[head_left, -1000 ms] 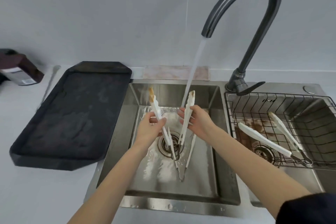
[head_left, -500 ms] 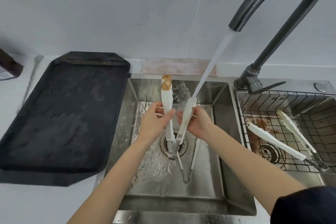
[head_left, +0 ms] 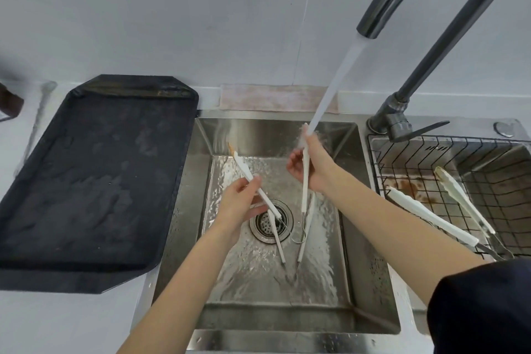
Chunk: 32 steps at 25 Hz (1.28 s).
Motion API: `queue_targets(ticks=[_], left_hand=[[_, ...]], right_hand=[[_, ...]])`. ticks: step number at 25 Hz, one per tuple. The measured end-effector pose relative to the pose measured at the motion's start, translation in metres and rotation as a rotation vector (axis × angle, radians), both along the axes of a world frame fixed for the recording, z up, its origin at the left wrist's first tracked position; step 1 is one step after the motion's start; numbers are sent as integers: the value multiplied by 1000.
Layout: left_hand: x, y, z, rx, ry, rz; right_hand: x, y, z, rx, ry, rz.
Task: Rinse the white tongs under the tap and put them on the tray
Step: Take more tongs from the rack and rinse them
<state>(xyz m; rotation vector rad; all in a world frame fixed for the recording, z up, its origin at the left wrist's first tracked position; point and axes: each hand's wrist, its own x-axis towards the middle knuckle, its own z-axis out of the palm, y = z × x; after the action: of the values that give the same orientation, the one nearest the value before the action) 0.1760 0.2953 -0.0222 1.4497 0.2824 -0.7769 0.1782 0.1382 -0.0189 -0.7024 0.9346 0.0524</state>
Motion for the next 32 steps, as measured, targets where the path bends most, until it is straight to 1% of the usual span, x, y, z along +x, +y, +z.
queue_targets(ticks=[4, 8, 10, 14, 16, 20, 23, 27, 29, 30, 32], left_hand=[[1, -6, -3, -44, 53, -21], [0, -14, -11, -70, 143, -92], [-2, -20, -14, -100, 186, -122], [-6, -36, -16, -135, 267, -188], [-8, -46, -15, -154, 299, -195], [-9, -63, -10, -158, 312, -214], [-10, -67, -10, -148, 320, -219], [-9, -68, -12, -131, 320, -216], [-6, -67, -12, -122, 325, -212], [-5, -66, -12, -120, 329, -206], [0, -64, -13, -113, 329, -177]], right_hand=[[2, -4, 12, 19, -54, 18], [-6, -11, 22, 66, -198, 31], [-11, -14, 28, 25, -225, 44], [-25, -20, 41, -78, -197, 100], [-31, -23, 48, -166, -188, 142], [-38, -27, 55, -499, -172, 182], [-43, -27, 50, -709, -156, 266], [-49, -30, 37, -922, -95, 313], [-53, -33, 28, -938, -46, 283], [-55, -35, 24, -904, -13, 252], [-58, -38, 14, -764, 50, 174]])
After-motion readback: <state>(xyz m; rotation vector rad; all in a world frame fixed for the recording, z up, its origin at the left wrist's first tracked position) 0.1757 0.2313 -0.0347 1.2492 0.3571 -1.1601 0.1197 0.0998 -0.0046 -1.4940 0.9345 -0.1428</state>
